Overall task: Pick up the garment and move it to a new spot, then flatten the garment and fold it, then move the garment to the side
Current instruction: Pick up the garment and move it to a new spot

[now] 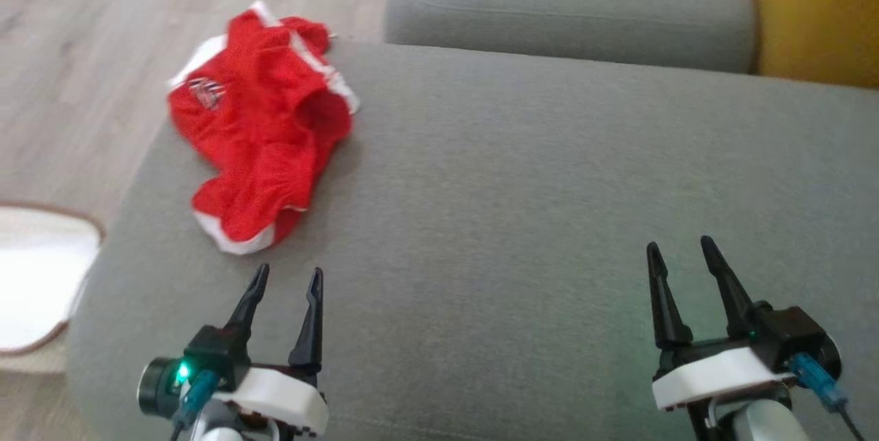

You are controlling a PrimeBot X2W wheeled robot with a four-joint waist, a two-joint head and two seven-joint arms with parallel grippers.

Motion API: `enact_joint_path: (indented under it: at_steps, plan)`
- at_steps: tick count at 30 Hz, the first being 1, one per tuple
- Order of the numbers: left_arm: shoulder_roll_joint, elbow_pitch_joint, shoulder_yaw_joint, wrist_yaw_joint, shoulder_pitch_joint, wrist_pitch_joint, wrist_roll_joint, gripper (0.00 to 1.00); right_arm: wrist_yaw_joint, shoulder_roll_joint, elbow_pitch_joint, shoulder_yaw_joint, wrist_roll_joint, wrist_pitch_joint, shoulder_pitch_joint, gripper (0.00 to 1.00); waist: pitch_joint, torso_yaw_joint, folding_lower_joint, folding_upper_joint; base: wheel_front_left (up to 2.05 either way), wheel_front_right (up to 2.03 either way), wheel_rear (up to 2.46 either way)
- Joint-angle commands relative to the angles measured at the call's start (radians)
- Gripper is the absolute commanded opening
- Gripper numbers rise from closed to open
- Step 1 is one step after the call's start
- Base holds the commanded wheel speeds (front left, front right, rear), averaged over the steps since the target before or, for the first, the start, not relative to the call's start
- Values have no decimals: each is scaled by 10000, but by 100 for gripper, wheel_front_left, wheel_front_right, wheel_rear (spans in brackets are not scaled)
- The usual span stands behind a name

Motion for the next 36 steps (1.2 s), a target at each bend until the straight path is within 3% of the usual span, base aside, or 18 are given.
enact_joint_path:
  at_steps: [1,9,16,24,30,36]
  plan:
    - [62,-346,357,-18,-205,-124,90,100,-9,-89,-394,277,59,-136,-140,100,-51,690,0,0,0,0,0]
    - [141,-413,515,-61,-118,-124,222,100,-9,-89,-389,466,241,-136,-185,100,-30,1941,0,0,0,0,0]
    - [150,-473,630,-71,-33,-124,261,100,-9,-89,-324,557,314,-136,-249,100,4,2285,0,0,0,0,0]
    - [209,-699,1140,-253,-147,-124,-205,100,-9,-89,-332,544,230,-136,-333,100,277,1712,0,0,0,0,0]
    - [1113,-817,1569,-734,-1458,91,-468,100,-9,-89,-398,345,-160,-136,-516,100,997,1022,0,0,0,0,0]
    - [2123,-154,1432,-1108,-3714,1794,-976,100,-9,-89,-599,33,-547,-136,-963,100,2022,491,0,0,0,0,0]
